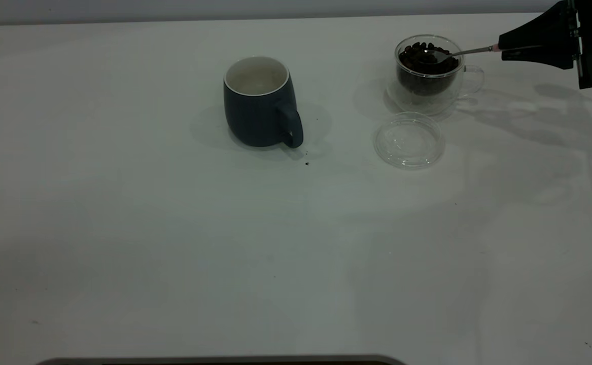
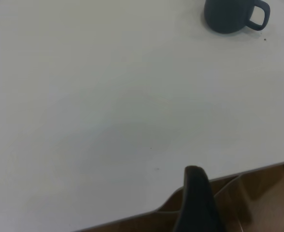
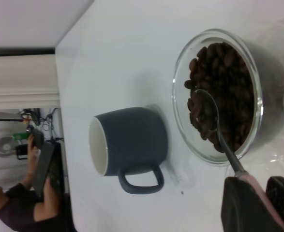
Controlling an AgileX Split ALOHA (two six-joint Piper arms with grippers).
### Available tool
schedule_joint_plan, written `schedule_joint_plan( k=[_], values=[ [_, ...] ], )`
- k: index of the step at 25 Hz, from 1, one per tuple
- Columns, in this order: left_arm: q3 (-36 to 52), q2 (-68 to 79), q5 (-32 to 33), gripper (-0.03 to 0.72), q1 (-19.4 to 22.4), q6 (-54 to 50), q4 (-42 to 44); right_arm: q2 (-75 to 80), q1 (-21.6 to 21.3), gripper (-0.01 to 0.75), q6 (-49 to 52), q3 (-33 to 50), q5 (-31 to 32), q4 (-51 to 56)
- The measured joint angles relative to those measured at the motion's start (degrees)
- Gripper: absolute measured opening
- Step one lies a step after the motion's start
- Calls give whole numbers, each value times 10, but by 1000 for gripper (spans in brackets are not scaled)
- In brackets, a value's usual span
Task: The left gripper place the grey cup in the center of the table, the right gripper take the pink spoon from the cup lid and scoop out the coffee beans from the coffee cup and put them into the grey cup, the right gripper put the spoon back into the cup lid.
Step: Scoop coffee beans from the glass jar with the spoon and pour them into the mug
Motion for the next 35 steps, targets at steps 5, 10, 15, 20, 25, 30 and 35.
schedule_joint_plan(
  k=[5, 10, 15, 20, 25, 30, 35],
  values=[
    [0, 0, 0, 565, 0, 0, 0, 2, -12, 92, 9, 0, 23, 9],
    [0, 0, 0, 565, 0, 0, 0, 12, -19, 92, 13, 0, 28, 20],
    [0, 0, 0, 565, 0, 0, 0, 13, -14, 92, 23, 0, 29, 24],
    [0, 0, 0, 565, 0, 0, 0, 10, 13, 92, 29, 0, 29, 19],
    [0, 0, 0, 565, 0, 0, 0, -7, 46, 92, 31, 0, 29, 13],
    [0, 0, 0, 565, 0, 0, 0, -19, 73, 92, 42, 0, 30, 12],
    [0, 0, 0, 565, 0, 0, 0, -22, 103, 92, 49, 0, 30, 16]
  ],
)
